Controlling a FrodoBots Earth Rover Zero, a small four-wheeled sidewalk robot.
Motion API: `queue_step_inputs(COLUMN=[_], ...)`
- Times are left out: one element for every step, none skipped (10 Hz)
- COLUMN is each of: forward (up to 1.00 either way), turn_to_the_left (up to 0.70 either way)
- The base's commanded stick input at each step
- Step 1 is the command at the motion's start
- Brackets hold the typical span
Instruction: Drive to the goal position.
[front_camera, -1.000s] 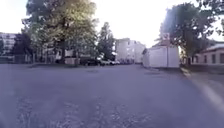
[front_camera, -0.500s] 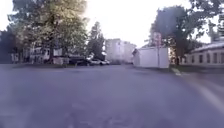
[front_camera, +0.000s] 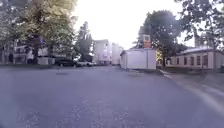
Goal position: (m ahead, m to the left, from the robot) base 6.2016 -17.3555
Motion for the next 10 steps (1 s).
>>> queue_step_inputs(forward=[0.7, 0.7, 0.7, 0.7, 0.7, 0.7, 0.7, 0.7, 0.7, 0.7], turn_to_the_left=[-0.35, -0.35, -0.35, -0.35, -0.35, -0.35, -0.35, -0.35, -0.35, -0.35])
